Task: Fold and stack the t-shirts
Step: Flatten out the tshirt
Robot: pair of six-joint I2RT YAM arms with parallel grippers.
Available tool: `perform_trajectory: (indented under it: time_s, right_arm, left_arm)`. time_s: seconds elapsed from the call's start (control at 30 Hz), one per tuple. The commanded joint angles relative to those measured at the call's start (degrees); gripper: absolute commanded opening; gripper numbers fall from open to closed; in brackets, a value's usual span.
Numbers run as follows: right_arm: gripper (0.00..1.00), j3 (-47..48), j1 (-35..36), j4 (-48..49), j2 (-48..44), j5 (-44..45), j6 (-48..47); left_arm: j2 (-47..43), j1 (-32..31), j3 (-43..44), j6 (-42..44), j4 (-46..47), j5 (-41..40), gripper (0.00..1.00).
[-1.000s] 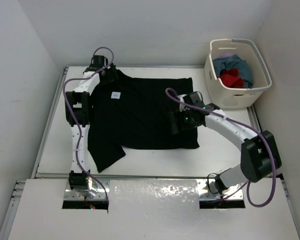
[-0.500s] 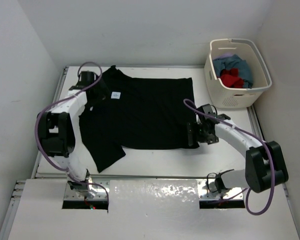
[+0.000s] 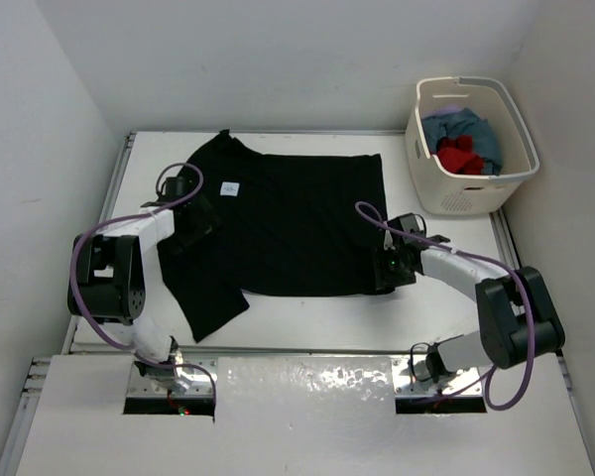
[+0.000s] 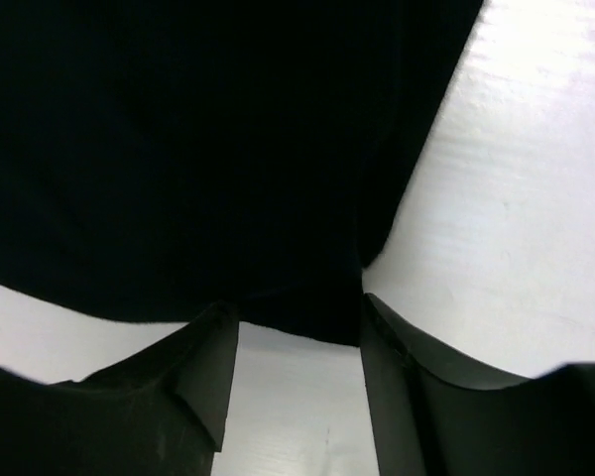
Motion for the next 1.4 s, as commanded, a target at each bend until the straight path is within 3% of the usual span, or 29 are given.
perform_trajectory:
  time_s: [0.0, 0.07, 0.2, 0.27, 0.3, 0.43, 0.57, 0.6, 0.67, 0.73, 0.77, 0.83, 0.93, 1.0, 1.13, 1.37]
  right_arm:
    - [0.46, 0.6, -0.3, 5.0, 3.2, -2.6, -2.5]
    - [0.38, 1.6, -0.2, 4.3, 5.0, -4.7, -2.5]
    - [0.0, 3.2, -0.3, -2.7, 3.9, -6.8, -0.1]
    - [0.0, 7.3, -0.5, -9.3, 1.1, -6.2, 5.1]
    - [0.0, 12.1, -1.0, -19.0, 0.9, -9.0, 9.7]
    - [0.0, 19.8, -1.6, -34.8, 2.3, -20.1, 12.6]
    - [0.0, 23.4, -7.8, -42.4, 2.5, -15.3, 11.4]
    - [0.02, 23.0, -8.9, -43.2, 2.6, -13.6, 11.2]
    - [0.15, 20.3, -10.6, -42.4, 3.1, -11.9, 10.1]
    - [0.49, 17.9, -10.6, -41.6, 3.7, -10.8, 7.7]
    - [0.76, 18.0, -10.6, -41.9, 4.2, -7.4, 6.8]
    - [0.97, 20.2, -10.6, -42.1, 4.0, -3.0, 5.2]
    - [0.99, 26.6, -10.4, -40.9, 4.0, -0.1, 3.1]
    - [0.99, 29.4, -9.9, -36.8, 4.0, -3.1, 1.6]
    - [0.99, 31.4, -3.4, -26.3, 6.6, -3.8, 0.5]
    - [0.99, 42.4, 0.3, -9.4, 24.6, 2.3, 2.4]
  left_arm:
    - [-0.4, -0.4, 0.4, -0.8, 4.5, 1.2, 1.0]
    - [-0.1, -0.4, 0.8, -0.8, 4.3, 0.7, 1.0]
    - [-0.2, -0.4, 1.3, -0.6, 3.5, -1.2, 1.0]
    - [-0.5, -0.4, 1.7, -0.6, 3.5, -1.3, 1.0]
    - [-0.5, -0.4, 1.7, -0.5, 3.4, -1.3, 1.0]
    - [-0.4, -0.4, 1.7, -0.4, 4.0, -0.8, 1.0]
    - [-0.1, -0.4, 1.7, -0.1, 3.1, -1.8, 1.0]
    - [0.0, -0.3, 1.8, -0.1, 2.9, -2.2, 1.0]
    - [0.2, -0.4, 2.1, -0.2, 2.1, -3.4, 1.0]
    - [0.3, -0.4, 2.6, -0.1, 1.6, -3.6, 1.0]
    - [0.5, -0.4, 2.8, -0.1, 1.5, -3.9, 1.0]
    - [0.7, -0.4, 3.8, 0.0, 0.3, -4.5, 1.0]
    - [1.0, -0.4, 5.0, 0.0, -1.2, -5.6, 1.0]
    - [1.1, -0.4, 5.6, 0.1, -1.3, -5.6, 1.0]
    - [2.2, -0.4, 8.8, 0.5, -0.5, -4.7, 1.0]
    - [10.1, -0.4, 21.3, 2.4, 2.5, -2.2, 1.0]
